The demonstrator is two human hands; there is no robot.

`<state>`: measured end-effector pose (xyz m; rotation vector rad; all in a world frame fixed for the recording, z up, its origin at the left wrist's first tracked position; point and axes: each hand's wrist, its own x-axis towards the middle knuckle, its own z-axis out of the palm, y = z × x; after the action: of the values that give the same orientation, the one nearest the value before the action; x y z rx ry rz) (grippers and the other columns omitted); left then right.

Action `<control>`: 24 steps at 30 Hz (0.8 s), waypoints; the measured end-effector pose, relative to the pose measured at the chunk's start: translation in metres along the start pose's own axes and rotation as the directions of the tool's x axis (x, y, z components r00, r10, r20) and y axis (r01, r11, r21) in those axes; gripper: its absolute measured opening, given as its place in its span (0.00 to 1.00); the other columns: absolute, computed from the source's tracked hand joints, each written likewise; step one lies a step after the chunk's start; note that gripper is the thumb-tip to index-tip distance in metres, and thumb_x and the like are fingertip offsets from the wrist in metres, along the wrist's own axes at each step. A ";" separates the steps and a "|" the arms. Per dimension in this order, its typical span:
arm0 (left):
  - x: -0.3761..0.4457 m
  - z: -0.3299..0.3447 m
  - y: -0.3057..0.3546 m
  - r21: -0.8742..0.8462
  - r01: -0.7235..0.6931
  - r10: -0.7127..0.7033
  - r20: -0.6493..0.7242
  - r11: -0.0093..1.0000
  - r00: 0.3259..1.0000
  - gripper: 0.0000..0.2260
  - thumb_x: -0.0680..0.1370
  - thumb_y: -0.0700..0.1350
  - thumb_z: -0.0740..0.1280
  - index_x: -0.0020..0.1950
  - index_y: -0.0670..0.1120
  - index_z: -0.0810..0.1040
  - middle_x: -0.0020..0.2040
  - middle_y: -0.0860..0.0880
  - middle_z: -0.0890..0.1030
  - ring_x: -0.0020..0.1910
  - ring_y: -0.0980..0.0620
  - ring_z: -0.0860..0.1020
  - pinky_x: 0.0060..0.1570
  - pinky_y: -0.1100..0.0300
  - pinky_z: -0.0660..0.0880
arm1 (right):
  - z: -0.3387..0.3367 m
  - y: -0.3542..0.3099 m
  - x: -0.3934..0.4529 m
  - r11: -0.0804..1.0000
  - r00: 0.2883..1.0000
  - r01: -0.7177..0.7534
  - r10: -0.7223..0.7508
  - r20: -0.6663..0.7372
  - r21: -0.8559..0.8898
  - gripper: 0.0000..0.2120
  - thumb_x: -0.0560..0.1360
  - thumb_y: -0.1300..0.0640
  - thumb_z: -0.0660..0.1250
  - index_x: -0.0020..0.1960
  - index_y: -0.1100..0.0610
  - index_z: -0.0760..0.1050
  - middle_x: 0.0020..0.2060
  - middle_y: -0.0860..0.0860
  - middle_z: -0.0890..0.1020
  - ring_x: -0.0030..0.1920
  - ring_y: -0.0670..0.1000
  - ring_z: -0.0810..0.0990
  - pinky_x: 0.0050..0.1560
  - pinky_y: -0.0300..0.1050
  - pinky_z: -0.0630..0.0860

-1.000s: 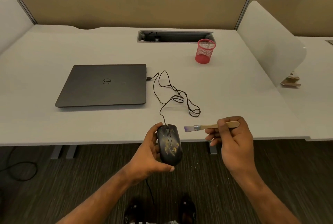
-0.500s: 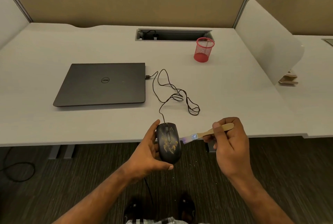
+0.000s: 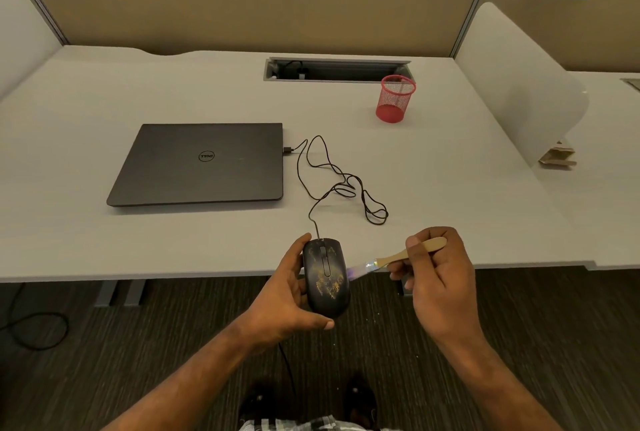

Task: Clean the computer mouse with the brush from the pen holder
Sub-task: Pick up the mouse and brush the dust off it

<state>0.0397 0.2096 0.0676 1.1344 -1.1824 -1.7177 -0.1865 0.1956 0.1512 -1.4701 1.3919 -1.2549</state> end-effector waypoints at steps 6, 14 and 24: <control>-0.001 -0.001 -0.001 -0.005 -0.015 0.015 0.016 1.000 1.000 0.56 0.60 0.30 0.80 0.77 0.62 0.54 0.73 0.56 0.65 0.67 0.56 0.77 0.57 0.53 0.80 | 0.005 0.003 0.000 0.997 0.999 0.032 -0.032 0.001 -0.072 0.04 0.80 0.58 0.61 0.48 0.57 0.71 0.32 0.53 0.82 0.33 0.50 0.82 0.34 0.42 0.77; -0.001 -0.002 -0.001 0.001 -0.005 0.005 0.025 1.000 1.000 0.57 0.61 0.30 0.80 0.77 0.63 0.54 0.75 0.53 0.64 0.69 0.54 0.76 0.58 0.52 0.80 | 0.006 -0.006 0.001 0.999 0.999 0.031 -0.032 0.023 0.028 0.05 0.81 0.59 0.61 0.47 0.53 0.72 0.33 0.55 0.82 0.34 0.51 0.83 0.33 0.35 0.77; -0.003 0.001 0.000 0.004 0.003 -0.004 0.019 1.000 1.000 0.57 0.62 0.26 0.78 0.79 0.61 0.53 0.74 0.54 0.64 0.67 0.56 0.77 0.57 0.52 0.80 | 0.005 -0.005 0.001 0.998 0.998 0.058 -0.057 0.032 -0.038 0.08 0.78 0.50 0.60 0.48 0.54 0.72 0.32 0.54 0.82 0.33 0.51 0.83 0.34 0.40 0.78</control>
<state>0.0400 0.2121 0.0687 1.1257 -1.1966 -1.7329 -0.1809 0.1945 0.1548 -1.5599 1.3698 -1.2413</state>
